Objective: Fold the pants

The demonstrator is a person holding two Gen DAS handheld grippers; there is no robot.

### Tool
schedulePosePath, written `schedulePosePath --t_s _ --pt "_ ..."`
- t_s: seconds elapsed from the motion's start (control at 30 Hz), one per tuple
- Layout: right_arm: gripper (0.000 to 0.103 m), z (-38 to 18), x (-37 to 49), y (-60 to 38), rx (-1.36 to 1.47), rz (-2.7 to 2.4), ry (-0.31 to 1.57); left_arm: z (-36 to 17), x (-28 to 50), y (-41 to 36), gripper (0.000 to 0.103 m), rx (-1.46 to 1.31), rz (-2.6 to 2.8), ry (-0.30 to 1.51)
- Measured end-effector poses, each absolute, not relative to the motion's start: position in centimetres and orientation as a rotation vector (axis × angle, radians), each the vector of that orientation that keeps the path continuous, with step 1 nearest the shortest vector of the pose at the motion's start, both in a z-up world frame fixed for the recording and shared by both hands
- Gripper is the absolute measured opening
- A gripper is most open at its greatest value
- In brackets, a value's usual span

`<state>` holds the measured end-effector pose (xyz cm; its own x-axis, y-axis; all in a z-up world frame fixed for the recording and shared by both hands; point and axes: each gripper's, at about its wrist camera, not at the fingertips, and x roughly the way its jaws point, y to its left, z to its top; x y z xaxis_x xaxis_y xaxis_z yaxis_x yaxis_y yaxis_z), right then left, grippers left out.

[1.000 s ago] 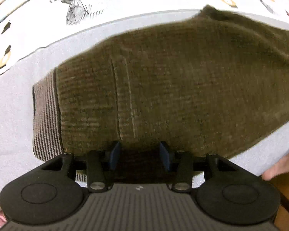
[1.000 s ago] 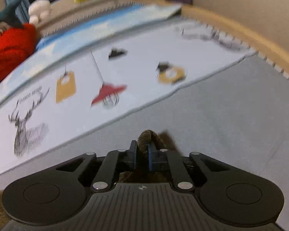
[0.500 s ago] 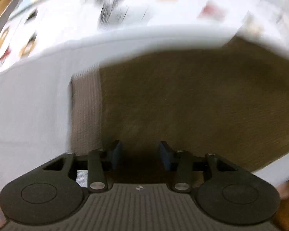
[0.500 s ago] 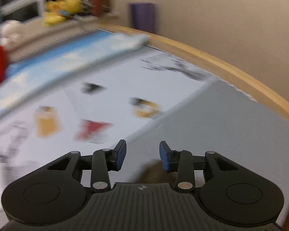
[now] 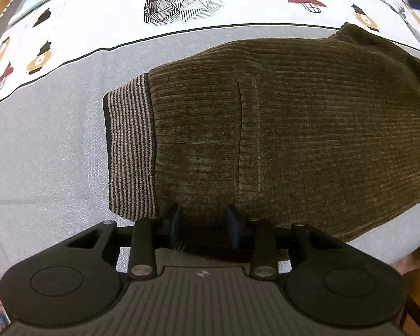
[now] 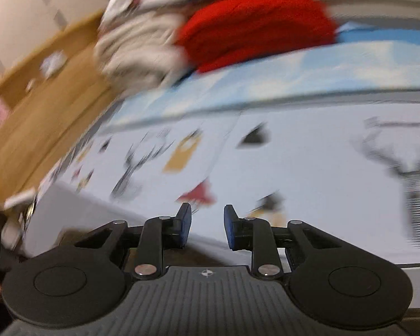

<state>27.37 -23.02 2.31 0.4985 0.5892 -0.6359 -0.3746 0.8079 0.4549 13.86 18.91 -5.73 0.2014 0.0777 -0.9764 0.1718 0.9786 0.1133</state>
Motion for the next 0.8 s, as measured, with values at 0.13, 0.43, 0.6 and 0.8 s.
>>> schedulePosePath --t_s 0.13,0.43,0.6,0.8 --pt "0.032 -0.4 28.6 -17.1 0.209 0.650 0.962 -5.9 14.2 19.0 0.039 0.212 -0.074 1.375" --pt "0.002 -3.5 30.2 -12.3 0.091 0.715 1.034 -6.1 14.5 19.3 0.039 0.186 -0.092 1.379" --pt "0.000 -3.3 31.3 -12.6 0.147 0.626 0.974 -6.2 14.4 19.6 0.039 0.182 -0.097 1.376" --pt "0.000 -3.6 31.3 -12.4 0.061 0.458 0.925 -6.0 14.2 19.3 0.039 0.198 -0.093 1.374"
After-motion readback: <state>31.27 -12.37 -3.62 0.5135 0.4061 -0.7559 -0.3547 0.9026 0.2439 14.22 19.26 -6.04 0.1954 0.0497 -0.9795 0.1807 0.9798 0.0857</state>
